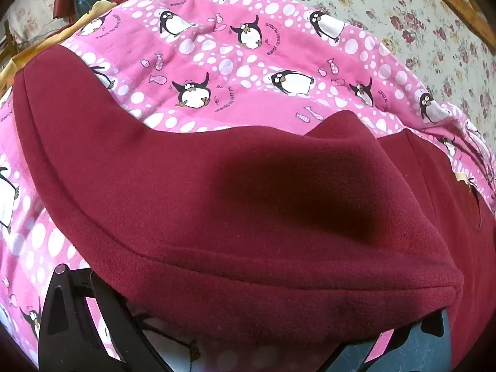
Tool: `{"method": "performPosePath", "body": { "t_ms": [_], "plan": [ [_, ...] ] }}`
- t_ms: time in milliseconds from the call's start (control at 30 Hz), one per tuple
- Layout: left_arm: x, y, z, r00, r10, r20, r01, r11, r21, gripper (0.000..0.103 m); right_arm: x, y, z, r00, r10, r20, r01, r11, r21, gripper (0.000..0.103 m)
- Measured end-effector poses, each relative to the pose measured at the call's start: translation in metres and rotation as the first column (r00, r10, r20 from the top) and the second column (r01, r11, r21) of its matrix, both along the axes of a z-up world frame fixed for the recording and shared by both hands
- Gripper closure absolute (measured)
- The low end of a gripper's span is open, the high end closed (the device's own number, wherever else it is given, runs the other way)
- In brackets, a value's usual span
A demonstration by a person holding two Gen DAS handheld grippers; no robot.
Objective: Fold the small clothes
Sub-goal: 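Lift the dark red sweatshirt with both grippers and lay it flat on the quilt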
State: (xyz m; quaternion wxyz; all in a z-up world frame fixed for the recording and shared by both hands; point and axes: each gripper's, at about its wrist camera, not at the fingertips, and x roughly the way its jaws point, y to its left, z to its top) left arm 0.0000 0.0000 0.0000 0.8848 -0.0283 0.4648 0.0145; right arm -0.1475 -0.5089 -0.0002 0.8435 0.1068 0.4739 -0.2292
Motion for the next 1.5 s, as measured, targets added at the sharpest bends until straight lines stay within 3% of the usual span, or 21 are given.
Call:
{"method": "performPosePath", "body": {
  "t_ms": [767,967,1100,1167,1333,1500],
  "plan": [
    [-0.013,-0.001,0.001,0.999,-0.040,-0.012,0.040,0.999,0.001,0.001,0.001,0.002,-0.001,1.000,0.003,-0.010,-0.003,1.000,-0.011,0.000],
    [-0.023,-0.001,0.005,0.999,-0.026,-0.021,0.026,1.000,0.011,0.001,-0.009,-0.004,0.005,0.999,0.022,-0.050,-0.018,0.996,0.083,0.000],
    [-0.038,-0.001,0.018,0.999,-0.027,-0.029,0.027,1.000,-0.009,0.001,-0.042,-0.007,0.025,0.996,-0.007,-0.094,0.023,0.985,0.171,0.000],
    [-0.049,-0.002,0.026,1.000,-0.030,-0.010,0.030,1.000,-0.010,0.001,-0.063,-0.006,0.041,0.998,-0.002,-0.070,0.016,0.977,0.213,0.000],
    [-0.082,-0.015,0.054,0.995,-0.080,0.056,0.079,0.997,0.014,0.001,-0.101,0.018,0.090,0.997,0.067,-0.029,-0.060,0.981,0.187,0.000],
    [-0.108,-0.030,0.079,0.985,-0.137,0.101,0.136,0.991,0.009,0.001,-0.122,0.058,0.125,0.985,0.175,-0.005,-0.169,0.956,0.241,0.000]
  ]
}}
